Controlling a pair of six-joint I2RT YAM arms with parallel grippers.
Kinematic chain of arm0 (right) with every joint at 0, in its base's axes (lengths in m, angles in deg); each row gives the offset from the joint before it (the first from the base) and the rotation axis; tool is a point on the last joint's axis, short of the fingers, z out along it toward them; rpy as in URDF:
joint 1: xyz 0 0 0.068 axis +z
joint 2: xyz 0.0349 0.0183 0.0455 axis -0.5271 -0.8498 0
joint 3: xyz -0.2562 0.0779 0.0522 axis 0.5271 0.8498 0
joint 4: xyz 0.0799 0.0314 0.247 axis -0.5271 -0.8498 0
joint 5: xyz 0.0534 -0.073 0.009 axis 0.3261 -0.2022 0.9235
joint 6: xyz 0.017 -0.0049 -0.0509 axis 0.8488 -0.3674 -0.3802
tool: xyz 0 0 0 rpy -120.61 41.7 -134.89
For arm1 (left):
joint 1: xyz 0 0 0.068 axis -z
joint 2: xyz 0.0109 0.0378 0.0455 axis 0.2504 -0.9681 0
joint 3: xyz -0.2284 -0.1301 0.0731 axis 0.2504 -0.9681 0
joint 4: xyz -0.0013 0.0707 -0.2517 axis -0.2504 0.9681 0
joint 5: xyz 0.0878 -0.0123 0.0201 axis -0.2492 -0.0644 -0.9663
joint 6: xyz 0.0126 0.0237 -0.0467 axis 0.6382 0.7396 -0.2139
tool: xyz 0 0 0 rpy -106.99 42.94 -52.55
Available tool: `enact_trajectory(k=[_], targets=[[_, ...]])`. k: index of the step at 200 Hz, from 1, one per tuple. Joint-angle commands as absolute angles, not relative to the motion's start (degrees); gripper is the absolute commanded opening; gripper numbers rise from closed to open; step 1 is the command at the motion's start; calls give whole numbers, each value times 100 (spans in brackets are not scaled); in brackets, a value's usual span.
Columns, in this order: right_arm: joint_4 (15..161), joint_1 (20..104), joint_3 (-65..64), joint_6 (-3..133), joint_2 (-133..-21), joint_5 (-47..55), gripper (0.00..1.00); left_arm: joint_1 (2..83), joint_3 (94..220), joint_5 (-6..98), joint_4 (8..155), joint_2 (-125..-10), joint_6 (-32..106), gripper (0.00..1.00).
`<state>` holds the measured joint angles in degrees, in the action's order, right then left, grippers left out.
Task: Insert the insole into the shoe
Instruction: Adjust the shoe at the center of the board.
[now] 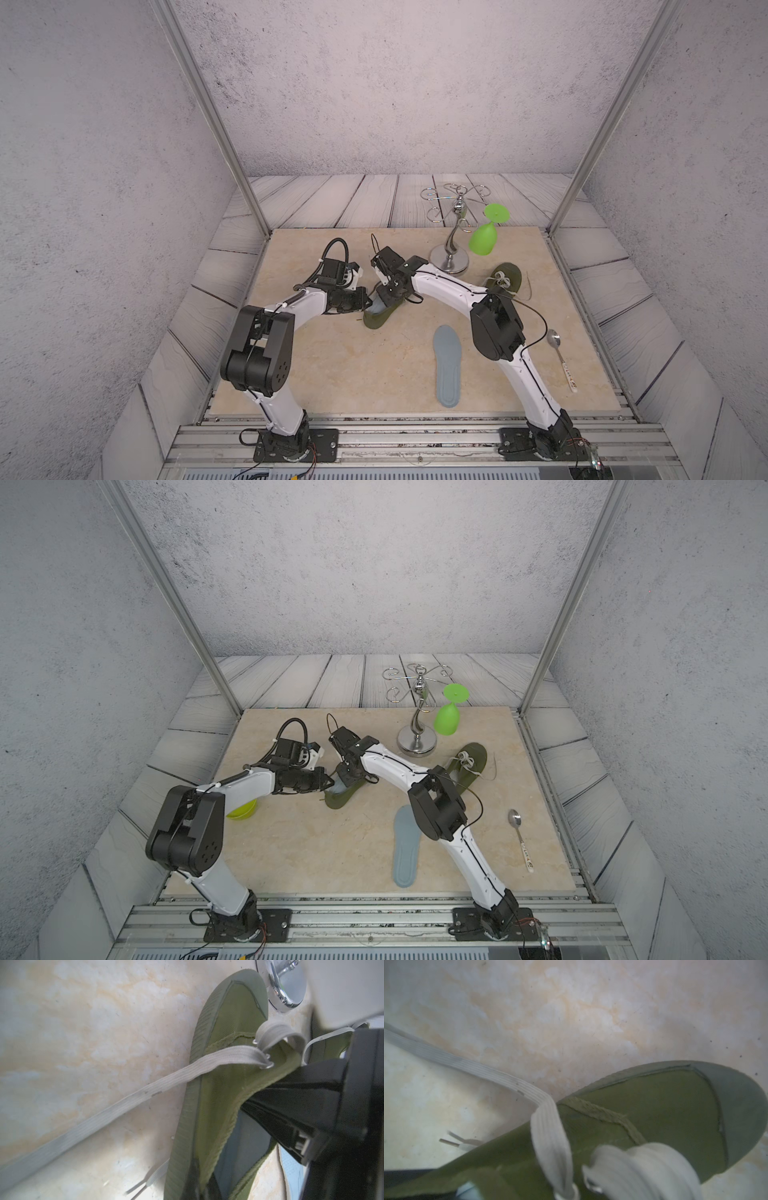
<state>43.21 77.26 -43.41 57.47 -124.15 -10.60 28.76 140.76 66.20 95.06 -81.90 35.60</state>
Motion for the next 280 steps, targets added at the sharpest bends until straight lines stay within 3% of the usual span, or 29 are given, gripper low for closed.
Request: enact_trajectory(k=[1, 23, 91, 129, 280], targets=[[4269, 7681, -4452, 5874, -12906, -823, 0, 2839, 14089, 6939, 9013, -8226, 3523, 0], [4189, 7672, -4619, 5892, -13082, -723, 1, 2839, 14075, 6930, 9011, -8211, 3530, 0], [3873, 7671, -4755, 5821, -12516, -777, 31, 2839, 14109, 6872, 9109, -8167, 3549, 0], [3607, 7663, -4831, 5838, -11913, -709, 41, 2839, 14221, 6803, 9231, -8148, 3567, 0], [3594, 7571, -4093, 6190, -10267, -755, 43, 2474, 14773, 6699, 9376, -8159, 3299, 0]])
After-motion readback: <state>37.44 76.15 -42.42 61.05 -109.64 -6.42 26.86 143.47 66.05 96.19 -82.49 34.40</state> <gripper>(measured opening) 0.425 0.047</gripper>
